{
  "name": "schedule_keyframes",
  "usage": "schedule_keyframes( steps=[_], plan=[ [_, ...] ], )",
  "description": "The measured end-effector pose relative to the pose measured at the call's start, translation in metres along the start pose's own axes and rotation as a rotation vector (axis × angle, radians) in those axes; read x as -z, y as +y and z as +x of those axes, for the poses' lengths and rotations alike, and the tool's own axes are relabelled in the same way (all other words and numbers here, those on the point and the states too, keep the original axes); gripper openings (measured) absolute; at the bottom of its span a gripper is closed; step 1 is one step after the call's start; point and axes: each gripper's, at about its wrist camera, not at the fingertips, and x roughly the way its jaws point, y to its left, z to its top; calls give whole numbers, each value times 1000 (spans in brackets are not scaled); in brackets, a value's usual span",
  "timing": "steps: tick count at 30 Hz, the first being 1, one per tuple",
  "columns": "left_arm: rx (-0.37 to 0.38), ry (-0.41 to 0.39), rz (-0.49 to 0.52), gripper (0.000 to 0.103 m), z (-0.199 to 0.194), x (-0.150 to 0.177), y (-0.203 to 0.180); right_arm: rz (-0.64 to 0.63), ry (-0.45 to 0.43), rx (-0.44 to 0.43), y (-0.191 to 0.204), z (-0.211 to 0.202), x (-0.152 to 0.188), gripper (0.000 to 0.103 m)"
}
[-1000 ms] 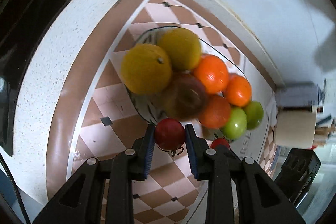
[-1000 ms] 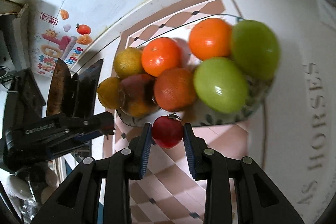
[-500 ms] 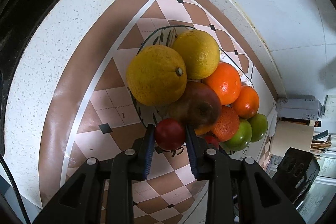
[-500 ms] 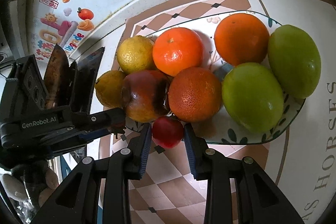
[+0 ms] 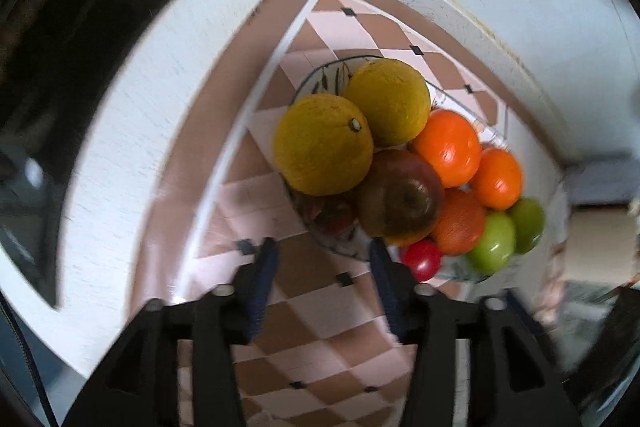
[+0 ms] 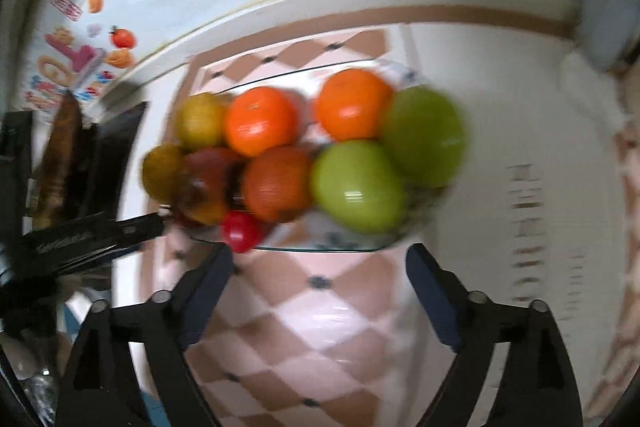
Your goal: Organize fruits
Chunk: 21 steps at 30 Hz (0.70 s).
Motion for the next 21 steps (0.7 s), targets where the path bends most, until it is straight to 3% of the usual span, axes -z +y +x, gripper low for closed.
schedule_keyframes(
  steps=[3,6,14,21],
  plan=[
    [-112,-59,88,88,-10,12,-9,-15,-11,77,-9,-11,2,95],
    [-196,-103,149,95,-18,24,-16,-27,-38,110,-16,-23,5,97],
    [-188,-203,199,95,-58,43,-28,-22,-127,132,-10,-73,19,98],
    [-173,-324,264,95,-118,90,-34,-23,-232,157,9,-138,57,98]
  ],
)
